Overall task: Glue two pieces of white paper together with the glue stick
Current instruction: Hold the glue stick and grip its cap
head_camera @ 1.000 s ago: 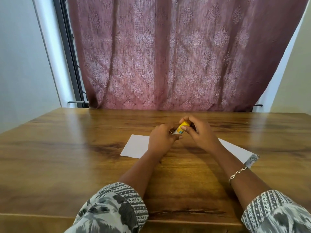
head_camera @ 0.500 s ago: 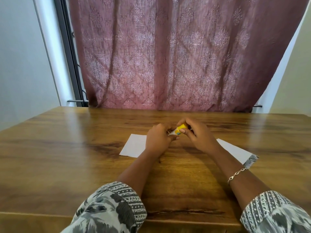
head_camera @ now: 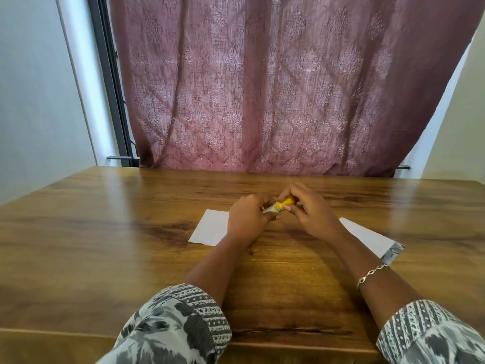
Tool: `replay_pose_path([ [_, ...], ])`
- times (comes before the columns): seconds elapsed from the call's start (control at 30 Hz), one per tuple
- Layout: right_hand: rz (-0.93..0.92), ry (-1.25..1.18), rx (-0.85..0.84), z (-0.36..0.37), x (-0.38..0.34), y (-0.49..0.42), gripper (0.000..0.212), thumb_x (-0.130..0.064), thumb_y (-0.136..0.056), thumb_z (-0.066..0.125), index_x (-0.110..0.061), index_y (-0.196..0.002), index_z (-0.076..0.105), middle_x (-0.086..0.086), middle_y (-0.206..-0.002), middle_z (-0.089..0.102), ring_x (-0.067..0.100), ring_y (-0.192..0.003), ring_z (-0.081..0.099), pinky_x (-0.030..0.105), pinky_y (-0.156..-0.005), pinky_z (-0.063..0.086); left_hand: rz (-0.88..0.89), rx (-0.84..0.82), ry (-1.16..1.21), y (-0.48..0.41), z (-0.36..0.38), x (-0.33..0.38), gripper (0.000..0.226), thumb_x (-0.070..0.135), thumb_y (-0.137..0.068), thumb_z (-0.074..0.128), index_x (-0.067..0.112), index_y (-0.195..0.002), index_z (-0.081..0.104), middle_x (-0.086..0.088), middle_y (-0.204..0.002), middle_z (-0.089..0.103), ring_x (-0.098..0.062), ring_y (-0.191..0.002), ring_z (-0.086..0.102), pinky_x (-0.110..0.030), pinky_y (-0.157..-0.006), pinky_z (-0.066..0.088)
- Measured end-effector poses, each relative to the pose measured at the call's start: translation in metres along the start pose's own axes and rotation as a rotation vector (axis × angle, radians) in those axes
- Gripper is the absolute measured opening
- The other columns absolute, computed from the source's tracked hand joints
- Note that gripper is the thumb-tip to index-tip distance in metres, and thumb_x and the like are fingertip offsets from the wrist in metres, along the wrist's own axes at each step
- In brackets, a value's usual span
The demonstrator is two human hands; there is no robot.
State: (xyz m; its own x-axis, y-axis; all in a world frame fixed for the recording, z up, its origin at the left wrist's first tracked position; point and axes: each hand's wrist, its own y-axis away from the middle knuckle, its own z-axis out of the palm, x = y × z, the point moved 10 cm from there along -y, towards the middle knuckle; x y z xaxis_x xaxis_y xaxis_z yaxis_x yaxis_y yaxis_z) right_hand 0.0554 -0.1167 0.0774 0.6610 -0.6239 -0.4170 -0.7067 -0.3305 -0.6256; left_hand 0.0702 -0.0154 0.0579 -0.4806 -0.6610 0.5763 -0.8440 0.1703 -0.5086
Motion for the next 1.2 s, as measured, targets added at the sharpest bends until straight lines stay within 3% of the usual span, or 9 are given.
replay_pose_path([
  [0.13, 0.098, 0.004, 0.028, -0.003, 0.010, 0.002, 0.022, -0.028, -0.086, 0.057, -0.015, -0.104, 0.056, -0.010, -0.075, 0.053, 0.003, -0.064, 0.049, 0.020, -0.058, 0.036, -0.005, 0.014, -0.011, -0.001, -0.001, -0.001, 0.027, 0.029, -0.074, 0.072, 0.016, -0.097, 0.069, -0.004, -0.093, 0.072, -0.020, -0.084, 0.061, -0.026, -0.065, 0.039],
  [0.23, 0.085, 0.088, 0.045, -0.005, 0.012, 0.001, 0.017, -0.021, -0.088, 0.054, -0.007, -0.096, 0.060, -0.016, -0.066, 0.048, 0.000, -0.058, 0.044, 0.017, -0.055, 0.032, 0.014, -0.005, -0.054, -0.001, 0.003, 0.000, 0.027, 0.029, -0.074, 0.072, 0.018, -0.098, 0.069, -0.002, -0.095, 0.072, -0.020, -0.087, 0.061, -0.029, -0.070, 0.043],
  [0.37, 0.036, 0.051, -0.034, 0.002, 0.007, 0.000, 0.014, -0.006, -0.084, 0.057, -0.007, -0.097, 0.058, -0.004, -0.088, 0.053, 0.007, -0.076, 0.049, 0.009, -0.065, 0.033, 0.017, -0.019, -0.066, -0.002, 0.005, -0.004, 0.029, 0.030, -0.077, 0.069, 0.020, -0.104, 0.067, 0.000, -0.100, 0.071, -0.019, -0.089, 0.061, -0.029, -0.072, 0.043],
  [0.47, 0.056, 0.002, -0.051, 0.005, 0.008, 0.001, 0.021, -0.013, -0.083, 0.061, -0.013, -0.103, 0.056, -0.003, -0.096, 0.051, 0.007, -0.083, 0.049, 0.009, -0.067, 0.036, 0.032, -0.026, -0.070, -0.001, 0.006, -0.002, 0.028, 0.030, -0.078, 0.068, 0.019, -0.103, 0.068, -0.002, -0.099, 0.071, -0.020, -0.089, 0.062, -0.030, -0.071, 0.044],
  [0.57, 0.131, 0.028, -0.033, 0.003, 0.016, 0.004, 0.024, -0.028, -0.086, 0.057, -0.014, -0.105, 0.055, -0.011, -0.079, 0.053, 0.003, -0.071, 0.050, 0.020, -0.060, 0.036, 0.031, -0.030, -0.071, -0.001, 0.006, -0.001, 0.025, 0.028, -0.078, 0.068, 0.017, -0.100, 0.068, -0.003, -0.097, 0.071, -0.021, -0.089, 0.062, -0.033, -0.073, 0.047],
  [0.67, 0.106, 0.092, -0.010, -0.001, 0.015, 0.003, 0.015, -0.020, -0.087, 0.056, -0.009, -0.097, 0.060, -0.010, -0.068, 0.052, 0.004, -0.061, 0.046, 0.023, -0.056, 0.031, 0.031, -0.044, -0.089, -0.002, 0.009, -0.003, 0.027, 0.028, -0.077, 0.069, 0.020, -0.103, 0.068, -0.001, -0.100, 0.071, -0.020, -0.091, 0.062, -0.031, -0.073, 0.045],
  [0.87, 0.063, 0.003, -0.072, 0.004, 0.011, 0.003, 0.024, -0.013, -0.080, 0.064, -0.013, -0.102, 0.056, -0.002, -0.093, 0.053, 0.013, -0.084, 0.051, 0.024, -0.071, 0.040, 0.044, -0.052, -0.104, -0.002, 0.009, -0.004, 0.028, 0.032, -0.079, 0.066, 0.021, -0.105, 0.066, -0.002, -0.101, 0.071, -0.021, -0.090, 0.062, -0.032, -0.074, 0.047],
  [1.07, 0.134, 0.040, -0.040, 0.002, 0.021, 0.004, 0.015, -0.018, -0.083, 0.062, -0.008, -0.095, 0.062, -0.013, -0.065, 0.049, 0.005, -0.062, 0.046, 0.031, -0.063, 0.037, 0.046, -0.071, -0.142, -0.002, 0.013, -0.004, 0.027, 0.030, -0.079, 0.065, 0.026, -0.106, 0.066, 0.000, -0.103, 0.070, -0.023, -0.095, 0.061, -0.033, -0.076, 0.044],
  [1.2, 0.071, 0.036, -0.064, 0.002, 0.012, 0.002, 0.016, -0.005, -0.079, 0.063, -0.007, -0.094, 0.060, -0.006, -0.079, 0.056, 0.016, -0.076, 0.053, 0.026, -0.069, 0.038, 0.060, -0.104, -0.179, -0.002, 0.015, -0.003, 0.030, 0.032, -0.082, 0.062, 0.026, -0.112, 0.064, -0.001, -0.110, 0.069, -0.025, -0.100, 0.060, -0.035, -0.080, 0.046],
])
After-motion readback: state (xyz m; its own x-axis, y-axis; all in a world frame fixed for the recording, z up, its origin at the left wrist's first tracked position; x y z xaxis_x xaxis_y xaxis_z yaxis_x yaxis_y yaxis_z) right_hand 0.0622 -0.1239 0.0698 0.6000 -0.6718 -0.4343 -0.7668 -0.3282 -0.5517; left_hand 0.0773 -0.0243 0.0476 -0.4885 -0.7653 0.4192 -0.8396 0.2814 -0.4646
